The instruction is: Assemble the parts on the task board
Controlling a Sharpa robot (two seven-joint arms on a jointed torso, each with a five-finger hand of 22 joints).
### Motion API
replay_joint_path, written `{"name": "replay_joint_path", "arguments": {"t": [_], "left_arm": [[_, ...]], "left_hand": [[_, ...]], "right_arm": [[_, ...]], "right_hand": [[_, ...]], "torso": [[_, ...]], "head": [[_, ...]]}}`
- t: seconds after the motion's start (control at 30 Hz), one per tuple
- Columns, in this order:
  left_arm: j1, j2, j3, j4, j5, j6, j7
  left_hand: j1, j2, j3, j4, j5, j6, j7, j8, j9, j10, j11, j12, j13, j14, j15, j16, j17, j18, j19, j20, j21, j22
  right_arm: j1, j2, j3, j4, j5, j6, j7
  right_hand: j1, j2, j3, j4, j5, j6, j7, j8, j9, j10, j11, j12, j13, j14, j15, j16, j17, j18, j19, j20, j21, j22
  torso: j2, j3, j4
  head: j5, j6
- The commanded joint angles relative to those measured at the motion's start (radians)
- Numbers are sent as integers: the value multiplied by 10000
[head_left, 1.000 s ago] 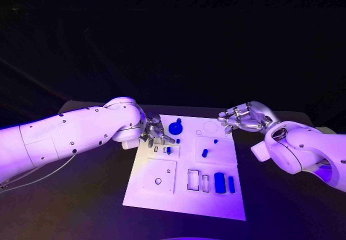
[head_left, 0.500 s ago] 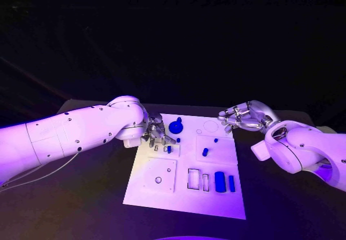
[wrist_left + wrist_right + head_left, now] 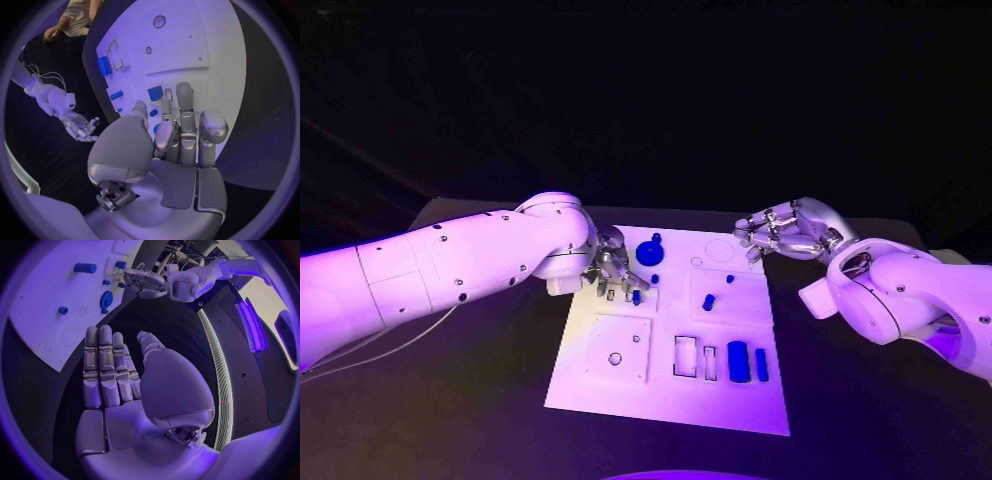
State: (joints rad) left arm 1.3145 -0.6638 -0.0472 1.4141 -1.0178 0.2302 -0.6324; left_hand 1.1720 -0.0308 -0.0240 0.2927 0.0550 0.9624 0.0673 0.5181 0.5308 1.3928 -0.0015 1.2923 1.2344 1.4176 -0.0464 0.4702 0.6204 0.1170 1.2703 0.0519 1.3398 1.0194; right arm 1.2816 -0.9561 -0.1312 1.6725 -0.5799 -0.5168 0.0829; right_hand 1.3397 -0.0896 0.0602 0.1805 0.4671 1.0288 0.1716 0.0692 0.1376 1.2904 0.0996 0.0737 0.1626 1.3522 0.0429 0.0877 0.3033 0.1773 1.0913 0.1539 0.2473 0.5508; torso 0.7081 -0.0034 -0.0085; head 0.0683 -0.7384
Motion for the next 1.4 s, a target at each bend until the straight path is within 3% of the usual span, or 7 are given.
{"name": "replay_joint_path", "arguments": {"t": [0.03, 0.3, 0.6, 1.4], "left_arm": [[12, 34, -7, -32, -78, 373, -26], [11, 102, -46, -116, -100, 440, -34], [9, 173, -91, -144, -65, 459, -39], [2, 403, -125, -286, 93, 670, -60]], "left_hand": [[-63, -212, 235, 12, -14, -103, 1, 65, 111, -41, 3, -47, 8, 0, -58, -67, 30, -86, -69, -10, -34, 15], [-131, -296, 473, 14, -13, -124, 0, 67, 220, -41, 2, -45, 15, 8, -57, -93, 63, -84, -80, -7, -31, 14], [-162, -329, 696, 12, -12, -137, -2, 63, 306, -42, 0, -46, 18, 16, -58, -115, 90, -86, -82, -4, -24, 26], [-102, -425, 1646, 3, -12, -174, -4, 2, 569, -45, -3, -54, 26, 40, -59, -196, 185, -84, -102, -1, -9, 41]], "right_arm": [[-5, -13, 2, 22, -67, -146, 155], [-5, -1, 2, 24, -87, -175, 164], [-5, 26, 2, 0, -91, -169, 161], [-8, 63, 2, -42, -91, -125, 95]], "right_hand": [[-86, -15, 100, 19, 246, -81, 12, 33, -23, -133, 13, -39, -2, -60, 58, -88, -21, 40, -41, 45, -50, -36], [-91, -54, 186, 33, 512, -127, 36, 30, -39, -196, 33, -42, -10, -98, 79, -135, -42, 39, -76, 63, -78, -86], [-104, -52, 207, 47, 568, -132, 40, 32, -41, -204, 38, -39, -10, -105, 84, -144, -46, 39, -83, 67, -83, -96], [-131, -41, 236, 73, 626, -125, 39, 42, -41, -194, 37, -25, -6, -95, 84, -142, -47, 40, -88, 71, -87, -109]], "torso": [[-1, 6, 12], [-14, 5, 4], [-1, 11, 12], [-5, 7, 12]], "head": [[-1, -28], [9, -55], [-83, -56], [-66, -106]]}}
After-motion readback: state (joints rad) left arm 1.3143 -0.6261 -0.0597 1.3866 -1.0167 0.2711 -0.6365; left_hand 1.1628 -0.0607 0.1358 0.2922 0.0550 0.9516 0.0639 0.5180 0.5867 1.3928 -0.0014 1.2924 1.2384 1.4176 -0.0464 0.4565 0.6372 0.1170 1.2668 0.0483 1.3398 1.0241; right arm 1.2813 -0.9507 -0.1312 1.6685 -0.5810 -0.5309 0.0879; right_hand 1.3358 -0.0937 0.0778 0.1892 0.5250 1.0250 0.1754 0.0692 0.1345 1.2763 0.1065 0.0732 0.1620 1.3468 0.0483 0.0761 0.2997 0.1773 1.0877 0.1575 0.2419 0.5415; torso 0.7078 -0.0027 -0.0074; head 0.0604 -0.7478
